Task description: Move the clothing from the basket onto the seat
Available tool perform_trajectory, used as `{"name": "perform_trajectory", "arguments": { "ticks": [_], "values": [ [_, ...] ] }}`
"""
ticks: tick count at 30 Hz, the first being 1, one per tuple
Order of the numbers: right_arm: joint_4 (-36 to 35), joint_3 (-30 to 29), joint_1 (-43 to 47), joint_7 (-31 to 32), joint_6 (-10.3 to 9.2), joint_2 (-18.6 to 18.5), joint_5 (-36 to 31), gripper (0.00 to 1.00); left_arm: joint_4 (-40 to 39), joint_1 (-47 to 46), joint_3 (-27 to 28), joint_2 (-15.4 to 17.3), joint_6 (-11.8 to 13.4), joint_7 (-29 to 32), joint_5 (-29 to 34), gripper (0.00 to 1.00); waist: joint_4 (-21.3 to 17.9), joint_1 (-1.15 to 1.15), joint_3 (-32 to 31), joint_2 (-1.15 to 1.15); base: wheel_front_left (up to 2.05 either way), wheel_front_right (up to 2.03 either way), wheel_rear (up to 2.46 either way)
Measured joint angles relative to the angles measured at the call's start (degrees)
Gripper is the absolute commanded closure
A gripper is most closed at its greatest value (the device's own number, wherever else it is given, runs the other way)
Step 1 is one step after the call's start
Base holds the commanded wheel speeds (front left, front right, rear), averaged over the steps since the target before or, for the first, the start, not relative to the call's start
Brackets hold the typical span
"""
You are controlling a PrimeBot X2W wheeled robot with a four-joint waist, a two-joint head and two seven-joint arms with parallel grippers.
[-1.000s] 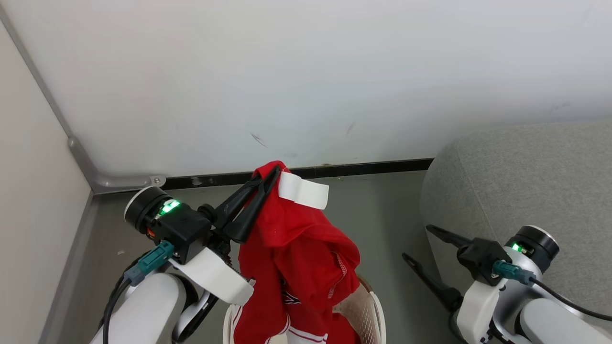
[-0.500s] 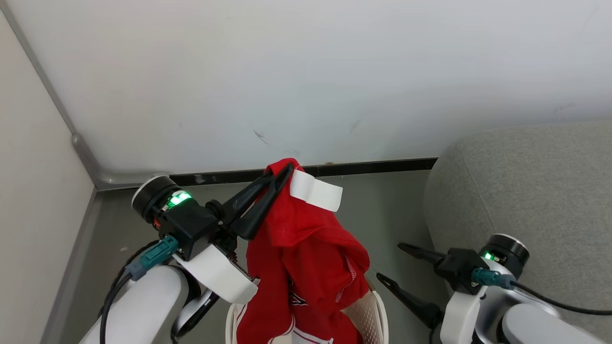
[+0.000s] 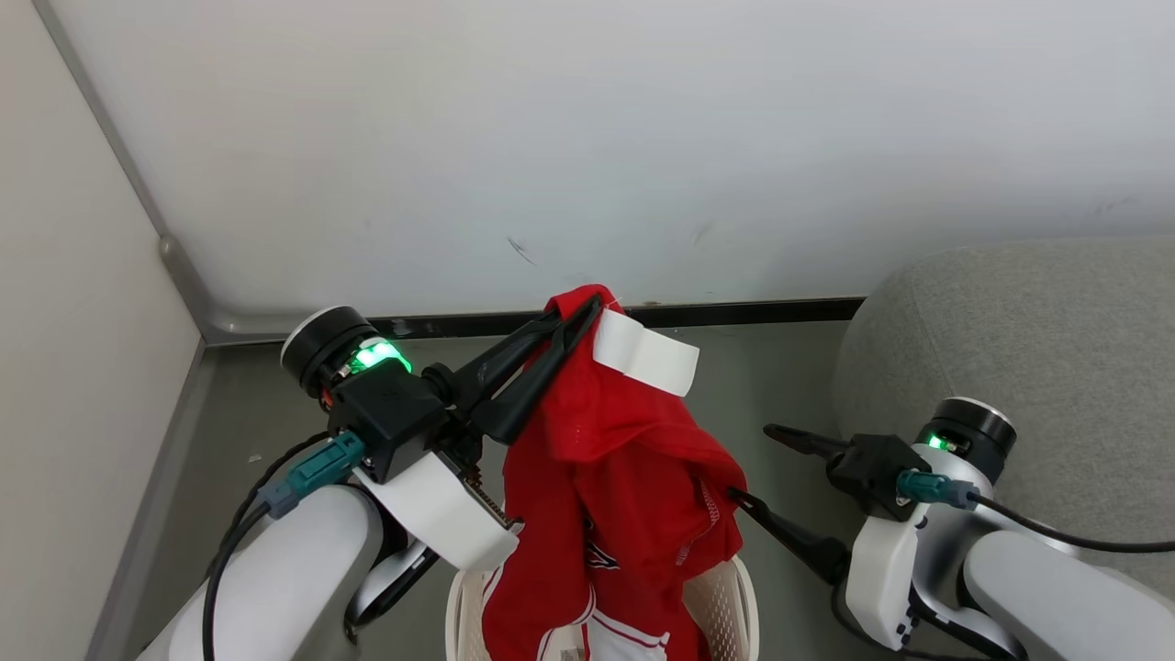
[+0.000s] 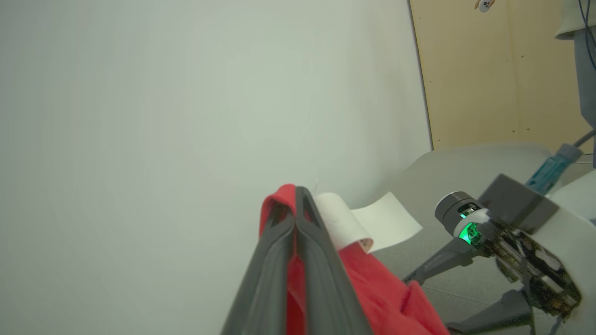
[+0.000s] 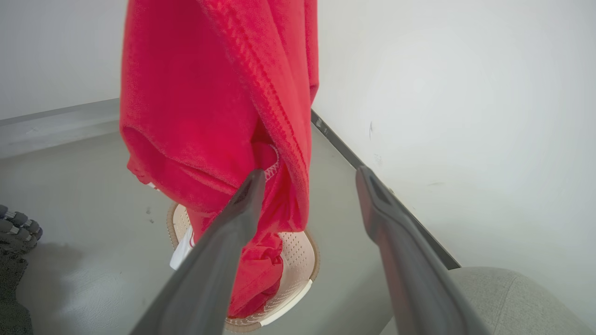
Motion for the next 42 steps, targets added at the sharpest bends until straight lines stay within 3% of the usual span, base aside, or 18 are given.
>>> {"name": "perform_trajectory", "arguments": {
  "ticks": [23, 24, 26, 28, 42],
  "values": [
    [6.1, 13.4, -9.3, -5.4, 0.00, 5.9, 6.7, 0.00, -0.3, -5.6, -7.8, -0.4, 0.0, 0.0, -3.3, 1.00, 4.3, 0.00, 1.8, 0.00, 0.00, 0.00, 0.00],
    [6.1, 13.4, -9.3, -5.4, 0.00, 5.9, 6.7, 0.47, -0.3, -5.6, -7.8, -0.4, 0.0, 0.0, -3.3, 1.00, 4.3, 0.00, 1.8, 0.00, 0.00, 0.00, 0.00],
    [6.5, 15.0, -10.0, -5.8, 0.00, 6.3, 6.7, 0.68, -0.1, -5.6, -7.9, -0.4, 0.0, 0.0, -3.7, 1.00, 4.6, 0.00, 2.0, 0.00, 0.00, 0.00, 0.00],
    [6.8, 15.9, -10.4, -6.7, 0.00, 6.4, 6.7, 1.00, 0.3, -5.6, -7.9, -0.3, 0.0, 0.0, -4.2, 1.00, 4.9, 0.00, 2.1, 0.00, 0.00, 0.00, 0.00],
    [9.5, 18.3, -12.4, -12.1, 0.00, 6.4, 8.1, 1.00, 10.3, -5.5, -3.1, 2.0, 0.1, 0.0, -8.0, 1.00, 3.7, 0.00, 2.8, 0.00, 0.00, 0.00, 0.00]
  ]
}}
